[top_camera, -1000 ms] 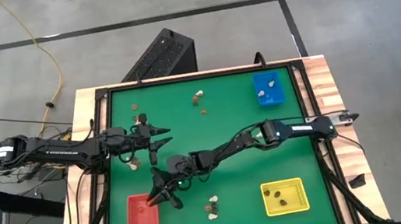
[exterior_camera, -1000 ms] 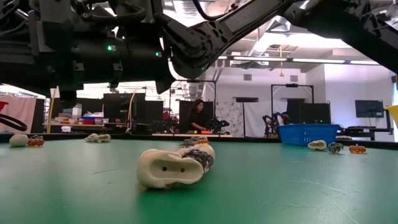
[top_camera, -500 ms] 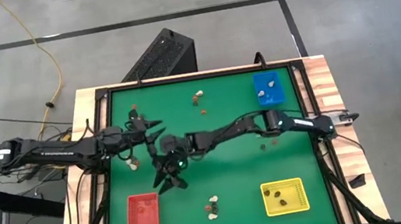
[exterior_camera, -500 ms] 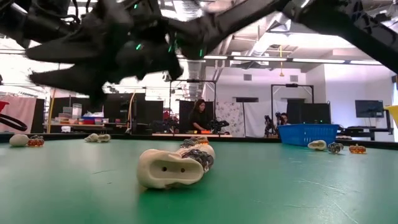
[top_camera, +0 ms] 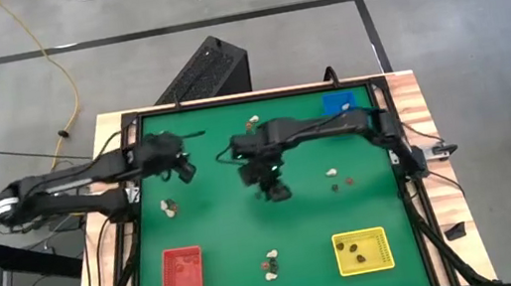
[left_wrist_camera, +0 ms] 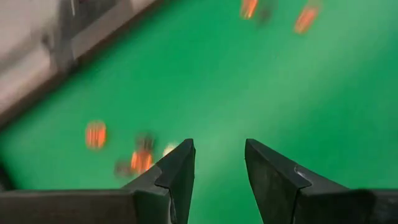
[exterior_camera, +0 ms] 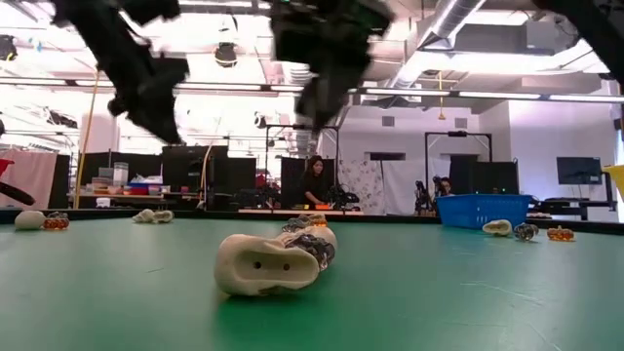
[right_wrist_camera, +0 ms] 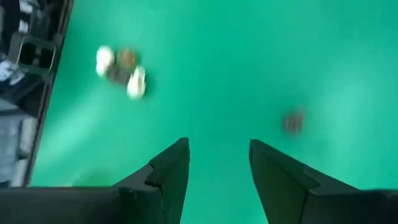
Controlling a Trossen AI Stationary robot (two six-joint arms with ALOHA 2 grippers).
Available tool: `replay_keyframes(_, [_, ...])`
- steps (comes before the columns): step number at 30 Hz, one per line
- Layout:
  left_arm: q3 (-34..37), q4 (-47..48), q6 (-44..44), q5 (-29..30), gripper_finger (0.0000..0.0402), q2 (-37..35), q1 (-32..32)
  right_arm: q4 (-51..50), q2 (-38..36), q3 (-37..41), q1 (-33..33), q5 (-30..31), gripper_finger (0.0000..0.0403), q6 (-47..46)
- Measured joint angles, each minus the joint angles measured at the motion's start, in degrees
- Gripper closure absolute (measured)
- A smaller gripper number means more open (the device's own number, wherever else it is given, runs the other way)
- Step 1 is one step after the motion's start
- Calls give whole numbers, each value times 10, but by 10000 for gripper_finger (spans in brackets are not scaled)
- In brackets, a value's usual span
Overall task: Sort Halloween decoration
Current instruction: Put the white skull toy into the blue bin
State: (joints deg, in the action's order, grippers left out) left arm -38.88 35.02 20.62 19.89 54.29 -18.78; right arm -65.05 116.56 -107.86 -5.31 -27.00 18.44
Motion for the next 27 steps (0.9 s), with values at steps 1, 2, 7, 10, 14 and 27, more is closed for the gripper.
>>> replay_keyframes(1, [-10, 15, 0, -19, 269, 29, -20, 7, -26, 32, -8, 0, 207, -4])
replay_keyframes(2, [-20, 26, -7, -36, 269, 55, -39, 25, -55, 68, -16, 0, 207, -11])
replay_keyframes(7, [-47, 19, -40, -84, 269, 156, -99, 194, -196, 267, -47, 6, 207, -74])
replay_keyframes(10, [-54, 13, -52, -100, 269, 198, -123, 300, -272, 370, -54, 8, 207, -111])
replay_keyframes(14, [-55, 14, -53, -101, 269, 241, -153, 379, -345, 458, -52, 7, 207, -143])
replay_keyframes(27, [-55, -29, -70, -107, 269, 319, -193, 404, -401, 510, -52, 18, 207, -160])
